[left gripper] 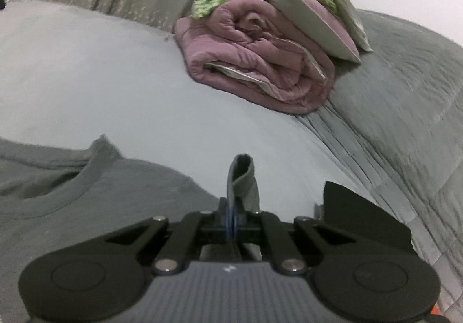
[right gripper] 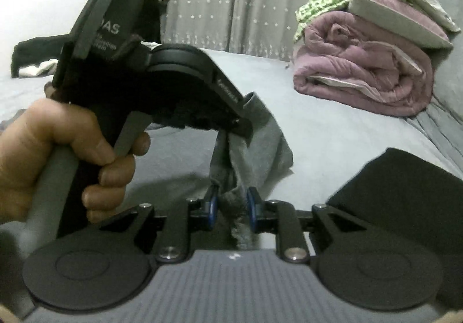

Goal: Fold clothes
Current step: 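Lift and fold the held t-shirt side inward over the body with the left gripper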

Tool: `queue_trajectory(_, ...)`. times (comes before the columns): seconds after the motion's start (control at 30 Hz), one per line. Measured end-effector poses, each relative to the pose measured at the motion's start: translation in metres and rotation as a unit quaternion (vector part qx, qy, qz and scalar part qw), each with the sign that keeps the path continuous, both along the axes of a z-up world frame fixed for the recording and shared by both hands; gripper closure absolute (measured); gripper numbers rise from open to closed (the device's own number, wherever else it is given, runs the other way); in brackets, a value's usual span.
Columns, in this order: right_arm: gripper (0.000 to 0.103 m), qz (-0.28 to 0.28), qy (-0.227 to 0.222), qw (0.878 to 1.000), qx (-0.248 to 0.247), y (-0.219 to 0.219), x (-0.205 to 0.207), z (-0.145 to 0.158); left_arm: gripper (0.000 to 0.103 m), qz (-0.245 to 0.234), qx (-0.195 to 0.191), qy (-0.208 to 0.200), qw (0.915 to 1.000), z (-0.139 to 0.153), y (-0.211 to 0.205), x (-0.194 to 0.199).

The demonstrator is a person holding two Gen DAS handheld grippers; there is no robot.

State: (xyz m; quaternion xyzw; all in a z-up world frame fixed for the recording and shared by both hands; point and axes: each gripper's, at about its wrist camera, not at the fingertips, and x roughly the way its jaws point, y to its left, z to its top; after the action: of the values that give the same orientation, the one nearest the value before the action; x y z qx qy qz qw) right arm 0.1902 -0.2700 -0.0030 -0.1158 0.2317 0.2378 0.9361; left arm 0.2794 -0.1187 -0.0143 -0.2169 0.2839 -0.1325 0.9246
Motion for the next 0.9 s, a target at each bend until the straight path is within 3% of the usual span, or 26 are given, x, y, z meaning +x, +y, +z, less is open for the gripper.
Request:
queue_trajectory(0.2,0.081,0.033,0.005,0.999,-0.015,0.027,0.002,-0.004,0.100,0.021,-0.012,0.004,0.9997,-0.006,0.023,-0.004)
queue_trajectory(0.43,0.081,0.058,0.047,0.996,-0.039,0.047,0.011,-0.020,0.099,0.067,-0.011,0.026,0.9974,-0.026,0.049,-0.011)
queue_trajectory(0.53,0.073,0.058,0.055,0.996,-0.045,0.054,0.013,-0.025,0.098,0.086,-0.013,0.041,0.9953,-0.039,0.062,-0.008)
queue_trajectory(0.8,0.071,0.077,0.077,0.994,-0.023,0.053,0.014,-0.020,0.103,0.073,-0.033,0.030,0.9963,-0.049,0.076,-0.012)
queue_trajectory(0.83,0.066,0.079,0.082,0.993,-0.019,0.050,0.013,-0.018,0.100,0.070,-0.039,0.033,0.9962,-0.049,0.077,-0.011)
queue_trajectory(0.9,0.052,0.084,0.088,0.992,-0.022,0.045,0.009,-0.016,0.082,0.062,-0.056,0.032,0.9960,-0.049,0.080,-0.010)
